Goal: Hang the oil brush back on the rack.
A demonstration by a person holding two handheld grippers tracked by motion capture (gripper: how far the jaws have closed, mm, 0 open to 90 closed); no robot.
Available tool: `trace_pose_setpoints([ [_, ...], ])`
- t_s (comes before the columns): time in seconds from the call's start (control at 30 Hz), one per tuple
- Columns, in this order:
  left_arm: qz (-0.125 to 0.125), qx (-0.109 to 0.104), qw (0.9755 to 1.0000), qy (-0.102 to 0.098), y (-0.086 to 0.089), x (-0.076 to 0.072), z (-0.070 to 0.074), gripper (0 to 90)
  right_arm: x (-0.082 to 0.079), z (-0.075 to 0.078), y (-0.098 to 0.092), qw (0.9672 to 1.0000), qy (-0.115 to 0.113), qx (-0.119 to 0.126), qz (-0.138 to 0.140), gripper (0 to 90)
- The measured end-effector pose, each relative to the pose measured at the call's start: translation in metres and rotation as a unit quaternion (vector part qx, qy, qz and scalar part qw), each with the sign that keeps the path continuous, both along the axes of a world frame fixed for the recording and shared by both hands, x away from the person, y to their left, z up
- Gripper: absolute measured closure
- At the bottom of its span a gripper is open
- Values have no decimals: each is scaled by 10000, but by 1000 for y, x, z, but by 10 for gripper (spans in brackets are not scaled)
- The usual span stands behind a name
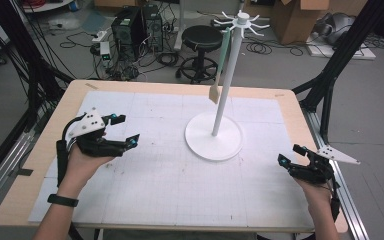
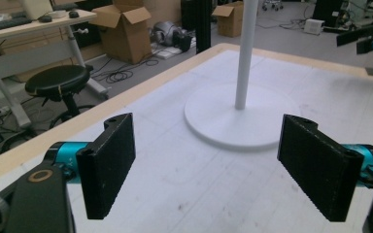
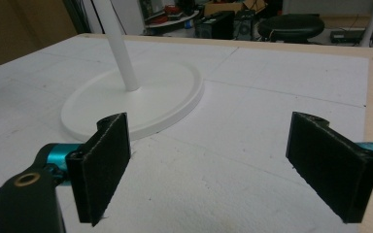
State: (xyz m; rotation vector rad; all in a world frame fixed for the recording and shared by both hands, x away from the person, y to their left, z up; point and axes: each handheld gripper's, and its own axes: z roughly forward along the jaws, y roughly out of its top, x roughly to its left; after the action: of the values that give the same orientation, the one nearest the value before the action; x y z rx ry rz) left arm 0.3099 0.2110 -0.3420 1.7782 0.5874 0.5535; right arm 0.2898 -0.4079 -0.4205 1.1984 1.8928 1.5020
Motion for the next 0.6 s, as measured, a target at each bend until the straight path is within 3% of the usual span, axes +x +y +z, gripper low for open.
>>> trace_pose_setpoints([
  [0.2, 23, 142, 9999, 58, 28, -11, -27, 210, -1, 0, 2, 10000, 16, -58, -3, 154],
  [0.37, 299, 13, 9995, 43, 48, -15, -47, 195, 0, -1, 4, 10000, 17, -86, 8, 154],
  [0.47, 399, 83, 9991, 123, 55, -14, -54, 184, 0, -1, 4, 9999, 1, -113, 11, 154],
  [0.6, 479, -2, 9988, 136, 64, -17, -60, 169, -1, -1, 3, 9999, 6, -127, 29, 154],
])
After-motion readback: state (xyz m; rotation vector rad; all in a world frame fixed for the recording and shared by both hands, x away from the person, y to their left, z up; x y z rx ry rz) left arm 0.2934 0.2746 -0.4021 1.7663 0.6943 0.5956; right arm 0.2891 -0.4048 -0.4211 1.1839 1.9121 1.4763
